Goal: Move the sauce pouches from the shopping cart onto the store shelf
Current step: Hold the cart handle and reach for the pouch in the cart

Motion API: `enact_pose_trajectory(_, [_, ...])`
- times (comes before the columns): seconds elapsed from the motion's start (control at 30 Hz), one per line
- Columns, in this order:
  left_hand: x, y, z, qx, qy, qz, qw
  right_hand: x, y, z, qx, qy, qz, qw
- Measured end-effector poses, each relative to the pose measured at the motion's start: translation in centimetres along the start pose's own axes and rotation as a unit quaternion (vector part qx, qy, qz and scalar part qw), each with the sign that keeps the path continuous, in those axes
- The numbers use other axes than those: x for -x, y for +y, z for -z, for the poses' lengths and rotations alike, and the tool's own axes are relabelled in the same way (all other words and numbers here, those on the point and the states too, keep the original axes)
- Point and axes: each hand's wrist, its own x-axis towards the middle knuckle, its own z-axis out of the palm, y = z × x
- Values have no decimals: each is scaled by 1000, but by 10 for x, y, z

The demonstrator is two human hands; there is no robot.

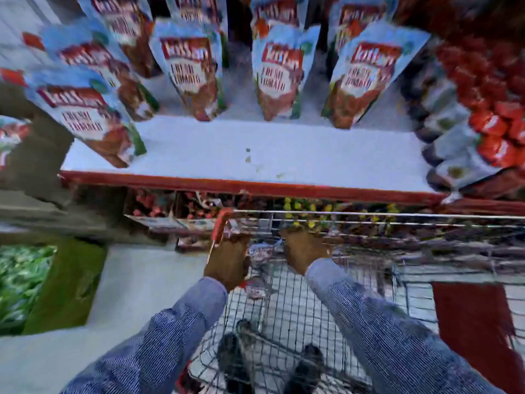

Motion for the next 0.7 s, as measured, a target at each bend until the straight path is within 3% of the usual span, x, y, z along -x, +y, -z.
enact_pose_trajectory(0.23, [-46,-25,-45,17,-33,-3,999,-41,-9,-30,23,-23,-8,999])
enact_pose_trajectory(0.37, [-49,-18,-34,-8,-38,11,999,-35,-4,-21,-23,-4,4,1000])
enact_pose_trajectory(0.57, [0,6,47,11,29,-31,999,30,-10,55,-109,94,25,989])
enact_pose_trajectory(0.7, [43,5,133,26,120,-99,987,90,-38,137,-200,210,68,955])
